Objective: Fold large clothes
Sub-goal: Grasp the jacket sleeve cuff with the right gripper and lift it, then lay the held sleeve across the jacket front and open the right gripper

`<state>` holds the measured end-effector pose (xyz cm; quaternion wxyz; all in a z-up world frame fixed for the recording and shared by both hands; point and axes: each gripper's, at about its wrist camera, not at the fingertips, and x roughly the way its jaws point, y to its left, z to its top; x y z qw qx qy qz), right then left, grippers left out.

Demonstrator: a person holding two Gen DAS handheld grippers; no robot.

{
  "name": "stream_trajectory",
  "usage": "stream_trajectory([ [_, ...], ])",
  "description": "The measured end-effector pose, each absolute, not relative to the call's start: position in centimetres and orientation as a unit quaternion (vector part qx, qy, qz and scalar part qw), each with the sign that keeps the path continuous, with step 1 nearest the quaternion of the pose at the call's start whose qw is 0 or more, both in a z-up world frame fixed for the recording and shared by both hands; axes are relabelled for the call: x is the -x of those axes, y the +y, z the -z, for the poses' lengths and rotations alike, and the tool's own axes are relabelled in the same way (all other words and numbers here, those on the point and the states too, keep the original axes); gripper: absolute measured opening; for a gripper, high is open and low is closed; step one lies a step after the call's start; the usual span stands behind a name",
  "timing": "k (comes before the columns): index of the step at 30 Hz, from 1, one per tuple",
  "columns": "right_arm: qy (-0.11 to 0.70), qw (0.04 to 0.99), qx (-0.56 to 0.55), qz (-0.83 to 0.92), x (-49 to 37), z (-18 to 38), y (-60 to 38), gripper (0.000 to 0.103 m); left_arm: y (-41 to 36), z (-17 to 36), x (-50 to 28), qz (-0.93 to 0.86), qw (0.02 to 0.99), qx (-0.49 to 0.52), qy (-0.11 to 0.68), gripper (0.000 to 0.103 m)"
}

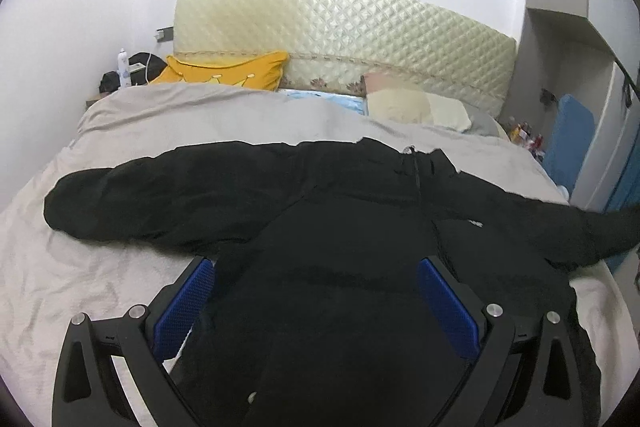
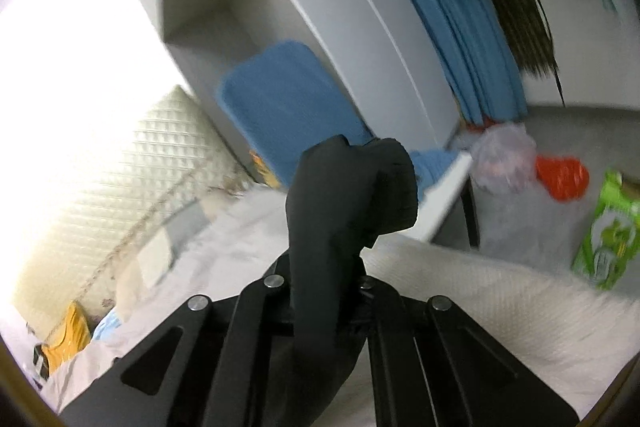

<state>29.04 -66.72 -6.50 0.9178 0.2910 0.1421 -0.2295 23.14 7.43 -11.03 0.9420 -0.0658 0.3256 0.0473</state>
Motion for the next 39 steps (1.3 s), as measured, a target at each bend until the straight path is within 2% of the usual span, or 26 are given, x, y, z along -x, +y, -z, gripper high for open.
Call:
stream_trajectory([
  [10, 0.104, 0.97, -0.154, 0.154, -28.5, -8.2, -51.3, 0.006, 8.6, 6.3, -16.0, -0.03, 0.956, 0.046, 0.288, 0.103],
  [14, 0.084, 0.981, -0.124, 0.121, -28.2, -10.9, -43.2, 0.007, 10.5, 4.6, -13.5, -0.01, 0.964, 0.091, 0.251, 0.103],
  [19, 0.074, 0.991, -0.095, 0.06, -29.1, -12.1, -32.8, 0.007, 11.9, 3.7, -12.0, -0.01, 0.967, 0.09, 0.236, 0.103],
  [23, 0.082, 0.995, -0.052, 0.012, -29.9, -10.5, -25.4, 0.008, 13.1, 4.5, -11.7, -0.001, 0.965, 0.09, 0.245, 0.103],
  [26, 0.102, 0.994, -0.024, -0.027, -30.3, -7.0, -20.3, 0.008, 14.2, 5.3, -11.6, -0.008, 0.962, 0.094, 0.256, 0.103],
  [34, 0.212, 0.968, 0.017, -0.13, -31.5, 6.1, -6.8, 0.008, 16.8, 7.5, -12.3, 0.002, 0.951, 0.138, 0.278, 0.103],
  [39, 0.285, 0.946, 0.021, -0.154, -33.4, 13.6, -2.3, 0.01, 18.0, 8.8, -12.3, 0.018, 0.938, 0.182, 0.293, 0.103],
])
